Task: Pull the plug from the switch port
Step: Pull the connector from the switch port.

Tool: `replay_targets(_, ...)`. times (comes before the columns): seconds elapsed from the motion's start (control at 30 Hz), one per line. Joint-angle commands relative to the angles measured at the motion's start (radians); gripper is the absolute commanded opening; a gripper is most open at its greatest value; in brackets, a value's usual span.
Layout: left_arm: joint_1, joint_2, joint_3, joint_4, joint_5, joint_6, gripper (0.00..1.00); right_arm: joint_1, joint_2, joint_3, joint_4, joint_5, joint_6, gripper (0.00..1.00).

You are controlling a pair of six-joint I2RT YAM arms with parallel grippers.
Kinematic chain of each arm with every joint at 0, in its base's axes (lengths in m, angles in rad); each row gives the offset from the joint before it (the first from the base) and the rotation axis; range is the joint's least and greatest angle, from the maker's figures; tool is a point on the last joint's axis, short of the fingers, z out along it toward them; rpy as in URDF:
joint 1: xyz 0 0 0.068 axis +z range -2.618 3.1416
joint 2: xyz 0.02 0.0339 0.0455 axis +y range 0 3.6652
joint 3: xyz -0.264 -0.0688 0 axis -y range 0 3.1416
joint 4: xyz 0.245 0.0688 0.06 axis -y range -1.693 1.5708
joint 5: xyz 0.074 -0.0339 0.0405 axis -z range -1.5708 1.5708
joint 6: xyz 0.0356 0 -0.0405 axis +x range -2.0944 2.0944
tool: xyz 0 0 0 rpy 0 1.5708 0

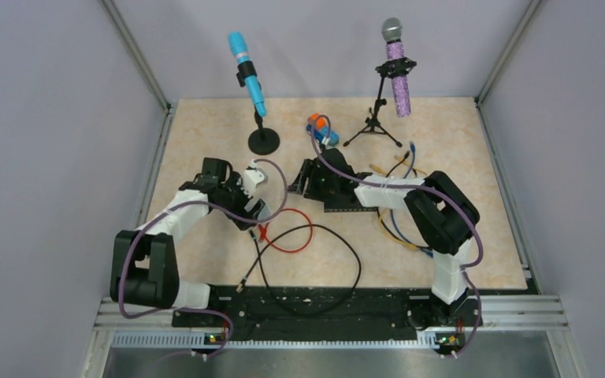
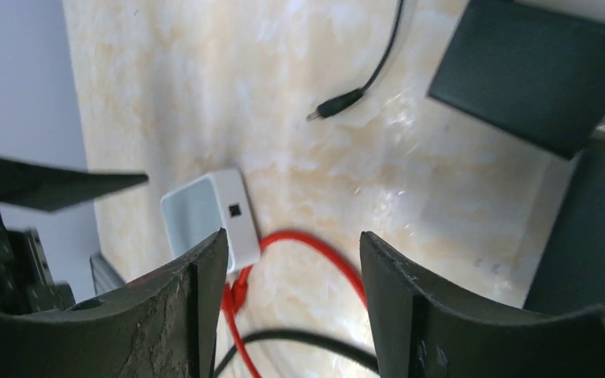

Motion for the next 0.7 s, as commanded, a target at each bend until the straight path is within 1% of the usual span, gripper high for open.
replay_targets(0.0,0.053,-0.141,0.006,0.064,0.011,-0.099,0.99,0.011,-0.083,-0.067,0.149,-0.173,-0.077,0.61)
replay_targets(0.1,0.063,-0.213,-0.024,0.130,-0.143,-0.270,0.99,0.034,-0.081,-0.083,0.175,-0.245,-0.095,0.59)
replay_targets(0.17,0.073,-0.259,-0.022,0.143,-0.182,-0.388,0.99,0.051,-0.067,-0.083,0.196,-0.279,-0.114,0.58)
replay_targets(0.2,0.078,-0.277,-0.027,0.156,-0.206,-0.464,0.99,0.059,-0.059,-0.080,0.212,-0.298,-0.119,0.58)
replay_targets(0.27,0.082,-0.306,-0.033,0.170,-0.305,-0.678,0.99,0.068,-0.034,-0.065,0.235,-0.352,-0.125,0.56)
replay_targets(0.3,0.088,-0.312,-0.031,0.153,-0.314,-0.745,0.99,0.074,-0.019,-0.051,0.238,-0.371,-0.127,0.56)
replay_targets(0.37,0.092,-0.302,-0.013,0.098,-0.308,-0.828,0.99,0.085,0.003,-0.023,0.245,-0.409,-0.140,0.54)
replay_targets(0.43,0.092,-0.288,0.017,0.040,-0.344,-0.912,0.99,0.099,0.025,0.003,0.246,-0.430,-0.157,0.54)
replay_targets(0.53,0.093,-0.327,-0.037,0.080,-0.425,-1.030,0.99,0.117,0.080,0.067,0.190,-0.455,-0.162,0.50)
replay_targets(0.6,0.093,-0.375,-0.080,0.105,-0.460,-1.080,0.99,0.128,0.109,0.082,0.192,-0.478,-0.152,0.49)
replay_targets(0.63,0.093,-0.398,-0.093,0.103,-0.474,-1.109,0.99,0.134,0.118,0.079,0.190,-0.476,-0.144,0.48)
replay_targets(0.67,0.093,-0.423,-0.122,0.118,-0.454,-1.120,0.99,0.138,0.129,0.076,0.190,-0.472,-0.136,0.47)
